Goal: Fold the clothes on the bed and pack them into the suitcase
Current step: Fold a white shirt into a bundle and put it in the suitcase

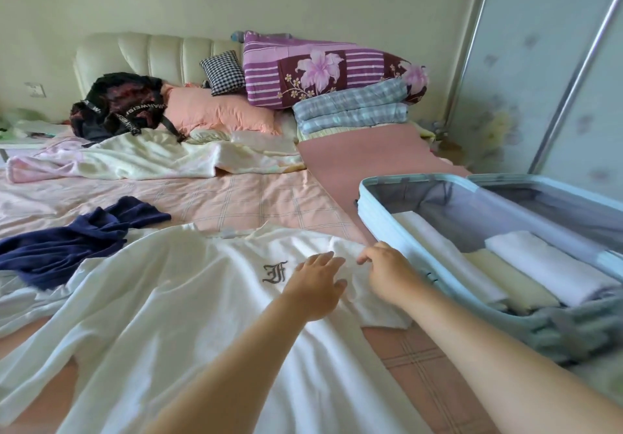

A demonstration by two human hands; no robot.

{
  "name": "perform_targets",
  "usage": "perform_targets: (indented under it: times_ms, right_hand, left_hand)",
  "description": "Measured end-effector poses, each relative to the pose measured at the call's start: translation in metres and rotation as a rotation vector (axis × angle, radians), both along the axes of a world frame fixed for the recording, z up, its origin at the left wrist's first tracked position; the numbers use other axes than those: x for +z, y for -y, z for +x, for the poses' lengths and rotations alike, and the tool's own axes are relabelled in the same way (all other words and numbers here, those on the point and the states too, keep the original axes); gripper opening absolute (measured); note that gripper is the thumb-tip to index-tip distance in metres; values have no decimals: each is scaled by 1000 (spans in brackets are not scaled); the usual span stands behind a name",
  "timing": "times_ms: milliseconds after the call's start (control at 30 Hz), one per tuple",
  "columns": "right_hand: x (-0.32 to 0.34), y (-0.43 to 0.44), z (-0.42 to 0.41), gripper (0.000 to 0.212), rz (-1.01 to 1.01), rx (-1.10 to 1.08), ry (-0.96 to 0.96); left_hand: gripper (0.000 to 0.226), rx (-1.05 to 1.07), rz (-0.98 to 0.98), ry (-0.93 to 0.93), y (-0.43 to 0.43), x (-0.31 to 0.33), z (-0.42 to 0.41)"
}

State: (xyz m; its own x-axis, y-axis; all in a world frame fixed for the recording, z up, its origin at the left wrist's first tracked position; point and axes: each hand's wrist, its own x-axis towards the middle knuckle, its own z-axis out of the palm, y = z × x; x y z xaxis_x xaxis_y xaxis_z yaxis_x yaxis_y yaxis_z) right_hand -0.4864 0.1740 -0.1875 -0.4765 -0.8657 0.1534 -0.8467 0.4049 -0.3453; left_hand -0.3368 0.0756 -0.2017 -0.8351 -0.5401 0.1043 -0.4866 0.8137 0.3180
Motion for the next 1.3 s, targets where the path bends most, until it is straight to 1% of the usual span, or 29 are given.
perform_targets:
  times_ms: [67, 100, 167, 233, 300, 333, 400, 467, 500, 533, 567, 600, 667, 700, 767, 800, 833, 867, 900, 967, 1033, 1067, 1133, 1167, 1200, 1267, 1300]
  right_hand:
    - [-5, -19, 2, 32, 76, 33, -6]
    - [-7, -26, 4, 28, 123, 49, -44]
    - [-10, -38, 8, 32, 224, 65, -153]
    - [-14, -43, 12, 42, 310, 43, -213]
    - [-19, -47, 13, 47, 334, -3, -157]
    - [-21, -47, 12, 45, 320, -23, -120]
    - [-23, -45, 7, 33, 255, -50, -110]
    - [-21, -39, 5, 23, 140, -79, -104]
    - [-18, -35, 7, 20, 66, -91, -62]
    - [-13, -30, 10, 17, -13, -100, -5]
    - [-7, -26, 15, 15, -87, -109, 57]
    - [-1, -19, 21, 13, -153, -108, 123]
    - [12, -5, 33, 15, -270, -51, 206]
    - [19, 3, 40, 15, -320, -11, 222]
    - [34, 20, 56, 10, -379, 41, 279]
    - [38, 28, 64, 9, -389, 64, 324]
    - [41, 36, 70, 12, -383, 95, 357]
    - [42, 42, 77, 19, -362, 134, 369]
    - [42, 47, 84, 26, -338, 174, 360]
    - [38, 54, 95, 38, -311, 235, 290]
    - [32, 59, 102, 46, -255, 239, 187]
    - [28, 60, 104, 49, -182, 213, 127]
    - [16, 62, 105, 60, 11, 138, 9]
    - [9, 62, 105, 63, 92, 100, -32]
    - [2, 62, 103, 62, 130, 69, -56]
    - [-7, 64, 98, 48, 61, 28, -34]
    - [-9, 65, 96, 41, -16, 3, 9]
  left_hand:
    - [61, -25, 37, 120, -16, -10, -7]
    - [65, -23, 62, 194, -20, -16, -8]
    - [70, -14, 80, 284, -22, -28, -8]
    - [71, -1, 100, 262, -20, -30, -5]
    - [74, -2, 112, 205, -18, -23, -4]
    - [77, -7, 102, 171, -18, -18, -4]
    - [84, -29, 64, 81, -19, -11, -4]
    - [89, -62, 39, 3, -24, -5, -5]
    - [89, -71, 34, -19, -26, -4, -6]
    - [86, -59, 46, -53, -28, -3, -7]
    - [78, -26, 85, -118, -29, -1, -6]
    - [64, 32, 139, -214, -28, 5, -4]
    - [27, 195, 230, -424, -20, 17, 5]
    - [17, 287, 272, -508, -13, 24, 13]
    - [11, 461, 397, -650, 7, 31, 36]
    - [10, 541, 457, -697, 19, 32, 50]
    - [14, 615, 494, -700, 29, 32, 66]
    - [15, 667, 499, -640, 41, 30, 83]
    - [16, 710, 489, -527, 49, 28, 100]
    - [22, 784, 441, -276, 61, 20, 127]
    - [33, 773, 388, -123, 63, 12, 143]
    - [40, 731, 345, -104, 63, 9, 146]
    - [53, 581, 258, -161, 62, 9, 146]
    - [55, 488, 224, -177, 59, 11, 142]
    - [54, 407, 195, -164, 56, 12, 138]
    - [53, 317, 131, -52, 52, 12, 127]
    - [60, 307, 107, 15, 52, 11, 123]
